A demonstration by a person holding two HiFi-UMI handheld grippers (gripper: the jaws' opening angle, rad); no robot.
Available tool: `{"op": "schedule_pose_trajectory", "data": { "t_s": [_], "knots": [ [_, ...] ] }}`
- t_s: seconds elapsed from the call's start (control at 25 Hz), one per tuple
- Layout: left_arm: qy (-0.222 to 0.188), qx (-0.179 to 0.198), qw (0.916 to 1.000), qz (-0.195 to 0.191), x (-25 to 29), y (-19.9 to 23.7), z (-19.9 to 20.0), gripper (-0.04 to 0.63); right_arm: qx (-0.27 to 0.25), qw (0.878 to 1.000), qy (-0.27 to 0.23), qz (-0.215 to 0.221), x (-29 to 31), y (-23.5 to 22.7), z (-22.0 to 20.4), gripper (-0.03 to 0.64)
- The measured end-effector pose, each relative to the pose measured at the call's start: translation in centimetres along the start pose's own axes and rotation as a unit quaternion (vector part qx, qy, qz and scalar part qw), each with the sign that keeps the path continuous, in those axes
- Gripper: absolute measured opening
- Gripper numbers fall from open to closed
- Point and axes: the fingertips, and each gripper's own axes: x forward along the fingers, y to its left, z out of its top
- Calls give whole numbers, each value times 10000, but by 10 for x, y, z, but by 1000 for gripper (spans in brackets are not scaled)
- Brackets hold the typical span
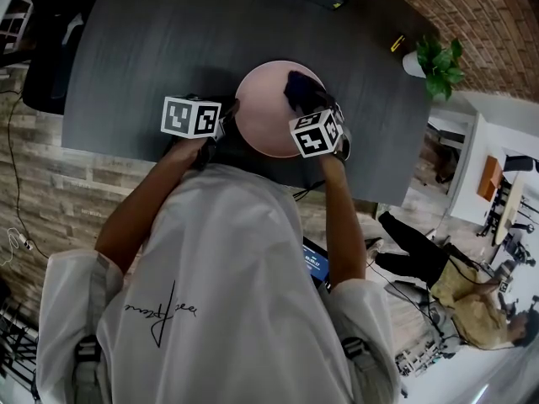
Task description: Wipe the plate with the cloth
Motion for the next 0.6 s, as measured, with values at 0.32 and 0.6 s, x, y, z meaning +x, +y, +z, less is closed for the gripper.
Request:
{"op": "schedule_pose_trajectory", "data": {
  "t_s": [0.32, 0.6],
  "knots": [
    [31, 14, 10000, -9, 1, -1, 1, 57, 79, 9998, -162, 13, 6, 0, 15, 144],
    [34, 9, 10000, 7, 0, -1, 1, 57, -10, 9997, -239, 103, 9, 3, 27, 146]
  ]
}}
